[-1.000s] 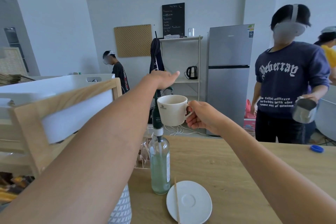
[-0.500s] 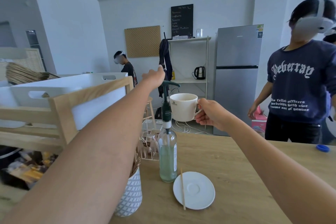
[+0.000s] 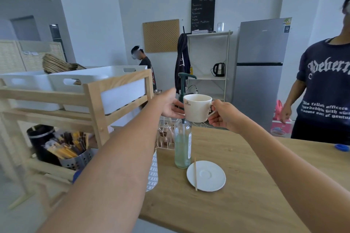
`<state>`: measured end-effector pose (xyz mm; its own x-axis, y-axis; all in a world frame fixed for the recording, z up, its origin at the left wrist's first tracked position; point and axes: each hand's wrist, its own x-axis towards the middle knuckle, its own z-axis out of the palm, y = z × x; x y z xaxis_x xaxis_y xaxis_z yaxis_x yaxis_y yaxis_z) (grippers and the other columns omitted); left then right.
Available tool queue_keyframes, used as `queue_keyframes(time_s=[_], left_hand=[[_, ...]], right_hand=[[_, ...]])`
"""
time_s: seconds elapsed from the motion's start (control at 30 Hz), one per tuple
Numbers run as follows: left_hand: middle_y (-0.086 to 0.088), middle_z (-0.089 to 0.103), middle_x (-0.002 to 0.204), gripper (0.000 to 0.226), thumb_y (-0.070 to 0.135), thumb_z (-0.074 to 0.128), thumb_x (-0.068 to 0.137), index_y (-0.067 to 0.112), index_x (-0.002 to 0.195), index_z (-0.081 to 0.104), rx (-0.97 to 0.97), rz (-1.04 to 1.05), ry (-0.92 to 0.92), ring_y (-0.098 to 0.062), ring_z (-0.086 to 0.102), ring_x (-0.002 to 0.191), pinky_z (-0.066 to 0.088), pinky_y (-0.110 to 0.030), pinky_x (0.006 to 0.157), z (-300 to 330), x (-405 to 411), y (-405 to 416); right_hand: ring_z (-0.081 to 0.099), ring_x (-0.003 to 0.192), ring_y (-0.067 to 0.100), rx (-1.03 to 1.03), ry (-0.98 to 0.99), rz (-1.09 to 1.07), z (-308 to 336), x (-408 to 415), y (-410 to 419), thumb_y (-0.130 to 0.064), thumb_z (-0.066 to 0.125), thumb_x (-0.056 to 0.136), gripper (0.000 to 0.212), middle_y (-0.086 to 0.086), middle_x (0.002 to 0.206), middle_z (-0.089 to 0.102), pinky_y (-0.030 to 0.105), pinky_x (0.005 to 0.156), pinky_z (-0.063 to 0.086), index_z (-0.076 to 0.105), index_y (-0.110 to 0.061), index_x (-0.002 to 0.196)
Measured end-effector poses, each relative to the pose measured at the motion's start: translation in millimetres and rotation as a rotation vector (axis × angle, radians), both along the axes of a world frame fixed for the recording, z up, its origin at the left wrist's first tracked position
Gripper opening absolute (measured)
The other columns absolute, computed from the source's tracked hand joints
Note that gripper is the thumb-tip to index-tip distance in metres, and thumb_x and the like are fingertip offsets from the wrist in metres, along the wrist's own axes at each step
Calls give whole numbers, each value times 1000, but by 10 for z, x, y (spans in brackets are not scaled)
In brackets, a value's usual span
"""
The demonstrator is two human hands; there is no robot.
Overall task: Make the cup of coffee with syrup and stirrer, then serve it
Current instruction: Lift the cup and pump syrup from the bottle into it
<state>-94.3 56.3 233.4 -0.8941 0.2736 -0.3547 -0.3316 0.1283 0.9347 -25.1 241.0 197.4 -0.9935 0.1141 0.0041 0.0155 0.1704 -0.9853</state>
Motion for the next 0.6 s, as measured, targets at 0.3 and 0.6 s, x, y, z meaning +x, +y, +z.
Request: queue_keyframes(time_s=[0.3,0.6], left_hand=[[-23,60,110,66,52,28,95,-5,118,53,43,24,-24,-35,60,99,54,-43,77,-394,69,90],[-19,60,110,50,43,32,95,1,104,59,18,1,-96,-29,58,94,50,-36,71,-1019,63,270]], right_hand=[[55,58,25,-18,-58,-13,-338,49,4,-20,36,88,24,14,66,57,26,52,48,45,-11,67],[54,59,25,-43,-180,-64,-952,-22,126,-19,37,86,21,16,67,55,27,53,48,41,-11,67]])
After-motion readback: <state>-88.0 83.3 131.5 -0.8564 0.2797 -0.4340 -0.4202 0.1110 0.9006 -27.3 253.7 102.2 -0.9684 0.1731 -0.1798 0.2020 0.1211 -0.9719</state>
